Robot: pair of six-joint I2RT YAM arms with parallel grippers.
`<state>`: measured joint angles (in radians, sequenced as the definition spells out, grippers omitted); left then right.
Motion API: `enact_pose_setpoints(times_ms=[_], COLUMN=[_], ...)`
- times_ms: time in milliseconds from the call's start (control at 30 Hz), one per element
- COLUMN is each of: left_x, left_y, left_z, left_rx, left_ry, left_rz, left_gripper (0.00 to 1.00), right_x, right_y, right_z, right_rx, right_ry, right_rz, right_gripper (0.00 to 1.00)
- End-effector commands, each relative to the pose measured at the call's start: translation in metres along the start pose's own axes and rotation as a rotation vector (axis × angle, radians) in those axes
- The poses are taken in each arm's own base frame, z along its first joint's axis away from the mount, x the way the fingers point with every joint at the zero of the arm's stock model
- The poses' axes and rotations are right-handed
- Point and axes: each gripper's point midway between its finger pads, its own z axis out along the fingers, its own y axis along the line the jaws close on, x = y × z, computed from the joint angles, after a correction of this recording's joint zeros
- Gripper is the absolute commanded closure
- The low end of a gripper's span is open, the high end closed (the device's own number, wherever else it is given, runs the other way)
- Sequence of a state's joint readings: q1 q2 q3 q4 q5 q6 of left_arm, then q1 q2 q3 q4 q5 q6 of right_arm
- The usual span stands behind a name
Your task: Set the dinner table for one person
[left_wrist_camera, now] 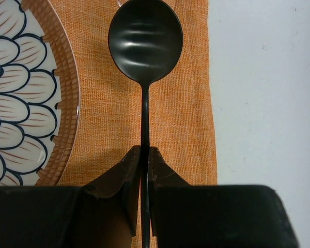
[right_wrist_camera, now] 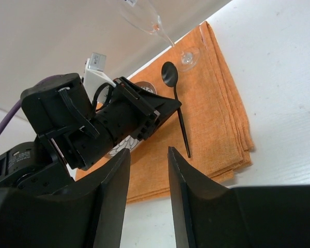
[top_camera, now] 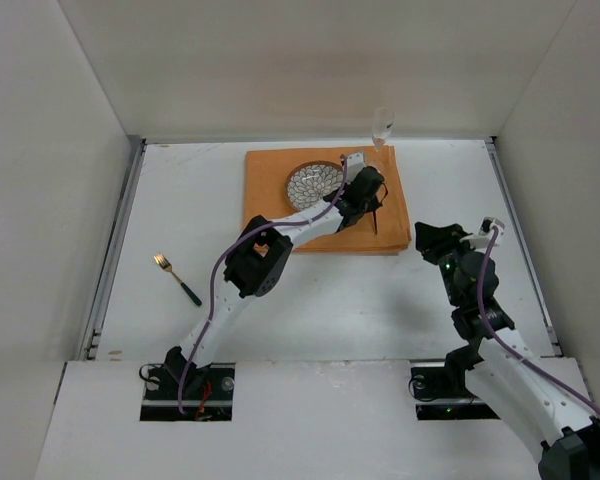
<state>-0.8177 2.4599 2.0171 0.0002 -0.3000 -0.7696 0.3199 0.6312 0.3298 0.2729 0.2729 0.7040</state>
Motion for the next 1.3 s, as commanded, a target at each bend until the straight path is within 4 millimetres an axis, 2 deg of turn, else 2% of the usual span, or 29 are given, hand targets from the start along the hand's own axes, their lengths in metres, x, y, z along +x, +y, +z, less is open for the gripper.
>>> enact_pose_setpoints(times_ms=[0, 333, 567, 867, 1000, 1067, 1133, 1200, 1267], left_x=[-0.016, -0.015, -0.006, -0.012, -0.017, -0.025, -0.038, -0.056, -0.072], left_y=[-0.017, -0.011, -0.014, -0.008, -0.014, -0.022, -0.038, -0.055, -0.061], left_z=[-0.003, 0.0, 0.001, -0.002, -0.01, -0.022, -0.045, -0.077, -0.114], left_rx=[0.043, 0.037, 0.042, 0.012, 0.023, 0.042, 0.08, 0.13, 0.175], left_ry=[-0.027, -0.022, 0.003, -0.019, -0.028, -0.037, -0.061, -0.095, -0.132], left_rz=[-0.036, 0.004, 0.025, 0.004, 0.013, 0.01, 0.03, 0.057, 0.082], left_gripper=[1.0, 0.98, 0.97, 0.84, 0.79, 0.76, 0.73, 0.7, 0.69], right_x=[-0.009, -0.009, -0.011, -0.015, -0.012, -0.014, -0.015, -0.017, -0.02], right_y=[0.007, 0.007, 0.004, 0.007, 0.006, 0.006, 0.004, 0.007, 0.007], right_z=[0.001, 0.001, 0.0, -0.003, -0.001, -0.002, -0.003, -0.005, -0.006], right_rx=[-0.025, -0.029, -0.016, -0.031, -0.027, -0.025, -0.019, -0.032, -0.032], right_ry=[-0.032, -0.033, -0.046, -0.056, -0.044, -0.056, -0.063, -0.067, -0.083], right_rz=[0.011, 0.009, 0.01, 0.015, 0.016, 0.012, 0.014, 0.016, 0.015], right_gripper=[0.59, 0.59, 0.59, 0.59, 0.58, 0.59, 0.59, 0.59, 0.63])
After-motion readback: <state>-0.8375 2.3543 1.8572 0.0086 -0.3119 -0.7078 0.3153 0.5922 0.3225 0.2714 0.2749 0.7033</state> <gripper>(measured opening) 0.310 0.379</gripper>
